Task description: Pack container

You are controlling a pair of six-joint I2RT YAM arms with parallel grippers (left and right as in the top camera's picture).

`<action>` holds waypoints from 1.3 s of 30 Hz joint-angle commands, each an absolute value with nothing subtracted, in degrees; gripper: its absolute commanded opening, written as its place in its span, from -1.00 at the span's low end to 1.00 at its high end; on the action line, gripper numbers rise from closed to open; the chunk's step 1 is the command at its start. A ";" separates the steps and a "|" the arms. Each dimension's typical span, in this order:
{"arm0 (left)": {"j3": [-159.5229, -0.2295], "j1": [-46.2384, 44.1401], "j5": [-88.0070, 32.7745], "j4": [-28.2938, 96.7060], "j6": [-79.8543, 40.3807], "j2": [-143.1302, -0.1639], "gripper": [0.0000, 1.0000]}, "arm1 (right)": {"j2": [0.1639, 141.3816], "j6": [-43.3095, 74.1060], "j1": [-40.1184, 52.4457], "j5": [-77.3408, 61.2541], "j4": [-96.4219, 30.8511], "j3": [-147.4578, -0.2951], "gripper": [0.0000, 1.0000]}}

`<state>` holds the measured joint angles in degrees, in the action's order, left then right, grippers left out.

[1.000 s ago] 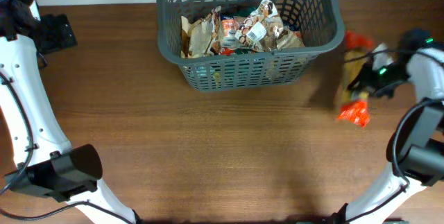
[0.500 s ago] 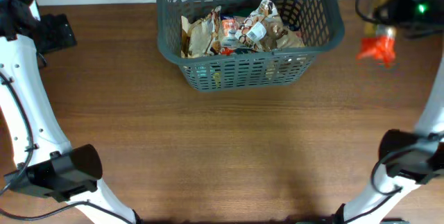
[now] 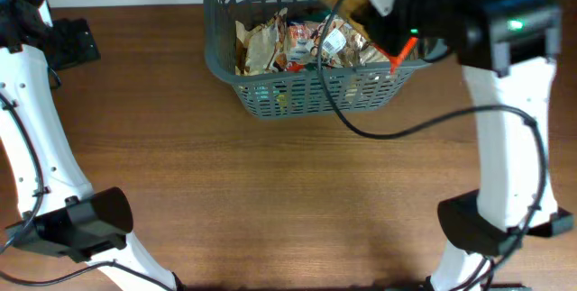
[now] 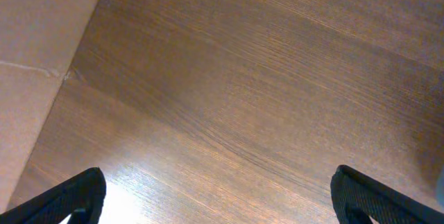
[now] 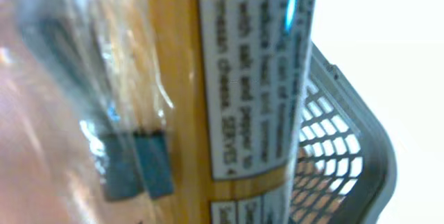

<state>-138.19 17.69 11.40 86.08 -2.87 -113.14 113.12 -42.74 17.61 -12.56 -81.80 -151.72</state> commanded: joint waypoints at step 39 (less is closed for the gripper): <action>-137.93 17.80 11.81 86.00 -3.44 -113.58 0.99 | 116.66 -35.57 17.65 -6.37 -74.78 -158.30 0.16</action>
<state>-138.19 17.69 11.42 86.08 -2.87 -113.14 125.95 -43.97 17.58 -8.60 -74.98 -153.34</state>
